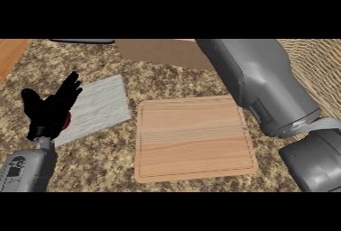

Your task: Pick the squash from the cutting board and place it in the basket

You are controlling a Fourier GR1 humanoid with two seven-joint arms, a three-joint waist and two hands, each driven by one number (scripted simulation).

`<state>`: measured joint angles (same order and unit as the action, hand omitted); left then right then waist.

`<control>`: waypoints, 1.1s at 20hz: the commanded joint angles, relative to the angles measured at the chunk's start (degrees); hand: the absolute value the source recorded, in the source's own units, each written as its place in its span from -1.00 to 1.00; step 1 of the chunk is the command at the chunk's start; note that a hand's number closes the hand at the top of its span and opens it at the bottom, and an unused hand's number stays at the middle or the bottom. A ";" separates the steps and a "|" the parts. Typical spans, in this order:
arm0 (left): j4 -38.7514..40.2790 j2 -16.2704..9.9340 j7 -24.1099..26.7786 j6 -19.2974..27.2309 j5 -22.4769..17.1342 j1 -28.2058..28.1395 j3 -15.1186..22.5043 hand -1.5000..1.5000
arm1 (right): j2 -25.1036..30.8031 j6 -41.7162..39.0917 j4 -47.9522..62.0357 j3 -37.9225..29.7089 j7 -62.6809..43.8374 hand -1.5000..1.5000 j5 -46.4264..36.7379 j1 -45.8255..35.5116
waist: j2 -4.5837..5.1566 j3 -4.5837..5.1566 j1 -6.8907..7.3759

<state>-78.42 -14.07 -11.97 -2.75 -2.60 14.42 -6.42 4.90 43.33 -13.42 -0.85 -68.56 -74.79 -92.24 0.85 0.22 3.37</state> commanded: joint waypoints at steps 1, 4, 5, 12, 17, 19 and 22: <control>-1.12 -0.68 -0.92 -0.03 -0.40 -0.13 -0.70 0.00 | 2.53 0.01 1.75 -0.38 -13.46 1.00 -2.63 -3.97 | -0.21 -0.06 -0.42; -0.77 0.11 -0.52 0.27 0.01 0.02 -0.09 0.00 | 5.12 -1.07 3.98 -0.05 -14.01 1.00 -4.59 -4.68 | 0.10 -0.03 -0.30; -2.52 -0.80 -1.57 -0.18 -0.19 -0.70 -0.26 0.00 | 6.97 -2.47 4.96 -0.33 -13.67 1.00 -4.65 -4.28 | -0.11 -0.07 -0.20; -1.54 -0.73 -1.63 0.03 -0.08 0.15 -0.55 0.00 | 8.95 -2.44 8.07 0.06 -16.70 1.00 -6.95 -2.39 | -0.18 -0.11 -1.23; 0.41 -1.23 -0.64 -0.50 -0.98 -1.21 -2.17 0.00 | 13.03 -1.89 7.28 -0.99 -13.14 1.00 -6.07 1.06 | -0.71 -0.18 -2.76; -1.65 -1.07 -1.67 -0.26 -1.05 -1.91 -1.96 0.00 | 11.77 -0.40 6.88 -0.97 -12.70 1.00 -6.12 3.66 | -0.86 -0.20 -2.66; -2.38 -3.01 -3.29 -0.71 -1.84 -1.86 -3.69 0.00 | 13.07 0.91 5.63 -1.87 -9.98 1.00 -5.19 6.99 | -1.13 -0.22 -3.49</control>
<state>-80.17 -15.16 -13.22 -2.75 -3.41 11.94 -8.47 17.31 43.44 -6.23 -2.11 -70.77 -80.47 -87.67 -0.05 0.03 0.48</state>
